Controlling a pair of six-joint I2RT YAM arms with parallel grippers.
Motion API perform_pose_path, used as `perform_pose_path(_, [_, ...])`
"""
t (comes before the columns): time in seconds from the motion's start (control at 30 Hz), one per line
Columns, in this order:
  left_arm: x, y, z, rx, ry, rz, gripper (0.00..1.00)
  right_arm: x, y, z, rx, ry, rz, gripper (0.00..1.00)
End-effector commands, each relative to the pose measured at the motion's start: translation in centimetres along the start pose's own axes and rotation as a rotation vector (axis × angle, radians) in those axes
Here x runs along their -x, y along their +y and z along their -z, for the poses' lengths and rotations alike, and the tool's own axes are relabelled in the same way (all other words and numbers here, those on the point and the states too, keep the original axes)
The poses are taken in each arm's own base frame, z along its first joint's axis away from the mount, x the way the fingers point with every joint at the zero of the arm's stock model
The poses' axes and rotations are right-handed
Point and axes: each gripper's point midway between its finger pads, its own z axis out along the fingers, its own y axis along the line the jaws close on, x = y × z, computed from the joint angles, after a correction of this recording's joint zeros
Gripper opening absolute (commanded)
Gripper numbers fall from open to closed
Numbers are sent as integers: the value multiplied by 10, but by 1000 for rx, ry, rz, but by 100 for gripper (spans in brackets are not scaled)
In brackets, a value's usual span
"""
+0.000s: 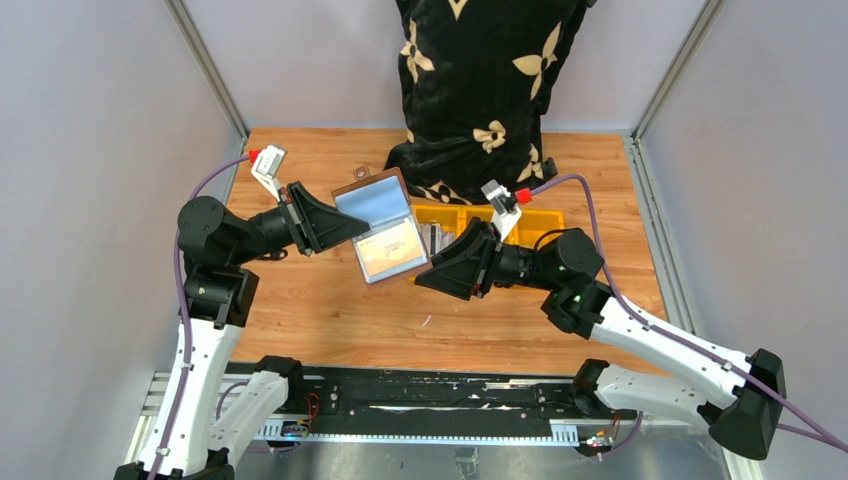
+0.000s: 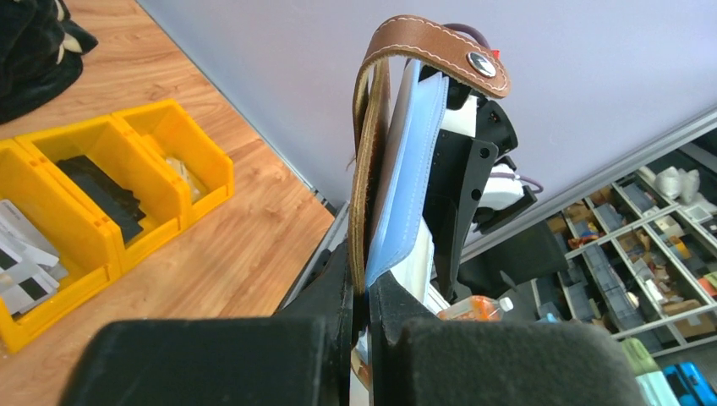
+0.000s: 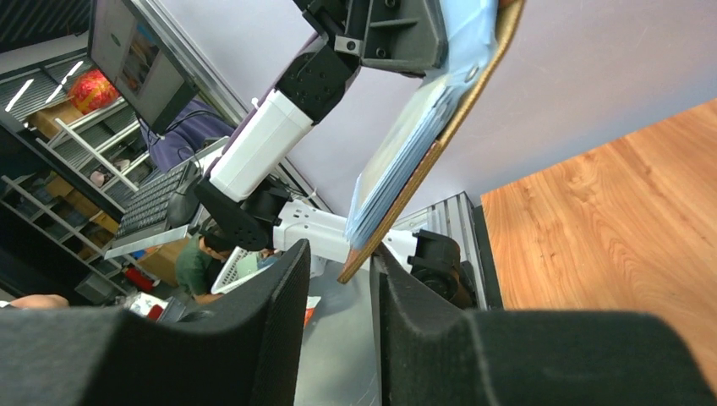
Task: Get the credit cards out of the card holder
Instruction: Remove the credit card from the card holder.
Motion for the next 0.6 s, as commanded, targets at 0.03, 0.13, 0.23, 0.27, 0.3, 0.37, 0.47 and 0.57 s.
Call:
perform_pose_path(0.03, [10, -12, 1, -20, -32, 3, 0, 6, -2, 0, -34, -27, 66, 30])
perform_pose_path(0.13, [9, -14, 1, -25, -29, 0, 0, 10, -12, -1, -88, -44, 59, 25])
perform_pose_path(0.23, [8, -17, 2, -32, -22, 2, 0, 14, -16, -3, -101, -64, 51, 32])
perform_pose_path(0.27, [7, -17, 2, -35, -20, 2, 0, 15, -17, -4, -98, -68, 48, 33])
perform_pose_path(0.3, [6, -18, 3, -37, -17, 2, 0, 15, -16, -4, -94, -70, 47, 34])
perform_pose_path(0.37, [6, -19, 3, -41, -12, 4, 0, 16, -17, -6, -90, -76, 44, 30])
perform_pose_path(0.47, [5, -20, 3, -46, -6, 8, 0, 18, -17, -6, -88, -85, 43, 24])
perform_pose_path(0.57, [5, -22, 4, -48, -6, 12, 0, 18, -18, -7, -90, -91, 43, 20])
